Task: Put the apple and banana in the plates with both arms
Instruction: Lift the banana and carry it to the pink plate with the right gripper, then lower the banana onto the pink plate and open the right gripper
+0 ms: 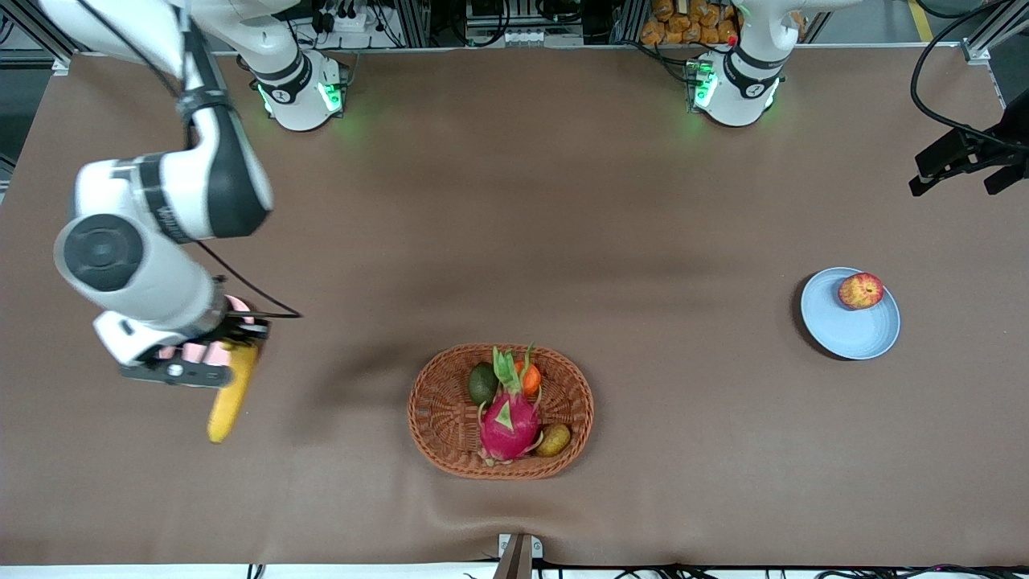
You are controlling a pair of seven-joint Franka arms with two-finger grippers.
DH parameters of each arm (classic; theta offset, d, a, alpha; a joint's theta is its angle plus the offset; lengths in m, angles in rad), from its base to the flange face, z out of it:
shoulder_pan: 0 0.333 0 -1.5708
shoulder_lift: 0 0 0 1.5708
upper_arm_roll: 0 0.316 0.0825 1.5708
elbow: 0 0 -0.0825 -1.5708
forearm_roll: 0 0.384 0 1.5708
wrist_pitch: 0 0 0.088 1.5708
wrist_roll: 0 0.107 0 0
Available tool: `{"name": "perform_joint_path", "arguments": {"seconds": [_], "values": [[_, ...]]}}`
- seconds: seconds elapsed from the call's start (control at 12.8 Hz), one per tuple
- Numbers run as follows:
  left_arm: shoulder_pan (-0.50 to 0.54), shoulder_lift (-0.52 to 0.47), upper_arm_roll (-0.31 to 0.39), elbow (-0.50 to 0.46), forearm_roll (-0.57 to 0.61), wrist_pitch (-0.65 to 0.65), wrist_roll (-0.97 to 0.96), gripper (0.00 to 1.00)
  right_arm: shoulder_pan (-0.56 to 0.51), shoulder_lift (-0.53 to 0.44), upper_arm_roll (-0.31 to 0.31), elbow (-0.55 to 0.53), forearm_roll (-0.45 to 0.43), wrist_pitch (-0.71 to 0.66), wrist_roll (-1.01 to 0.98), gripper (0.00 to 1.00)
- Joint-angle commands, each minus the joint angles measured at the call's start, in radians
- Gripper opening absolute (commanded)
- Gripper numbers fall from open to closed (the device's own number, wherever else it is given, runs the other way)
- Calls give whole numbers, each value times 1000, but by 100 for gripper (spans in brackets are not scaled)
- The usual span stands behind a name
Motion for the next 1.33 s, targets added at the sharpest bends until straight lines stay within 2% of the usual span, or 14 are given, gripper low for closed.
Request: {"name": "perform_joint_path", "arguments": {"seconds": [0.0,0.23,0.39,0.7,0.78,0.86,0.94,1.02,1.25], "values": [[7,13,-3,40,-6,-4,22,100,-101,-102,19,-169,13,19,-57,0],[7,22,-1,48,-5,-10,22,100,-199,-82,19,-258,15,52,-133,0],[9,22,-1,48,-5,-13,22,100,-230,-75,19,-338,15,164,-175,0],[9,24,-3,48,-6,-13,24,100,-246,-38,19,-357,15,264,-193,0],[9,24,-3,48,-6,-17,24,100,-247,-29,19,-357,15,276,-193,11],[6,24,-3,48,-6,-27,24,100,-249,-24,19,-355,15,279,-193,37],[3,24,-3,48,-6,-28,25,100,-249,-22,19,-357,15,279,-193,82],[3,22,-3,49,-6,-31,25,100,-250,-22,19,-357,15,278,-192,100],[0,24,-3,48,-2,-42,27,100,-255,-27,22,-357,16,267,-192,100]]}}
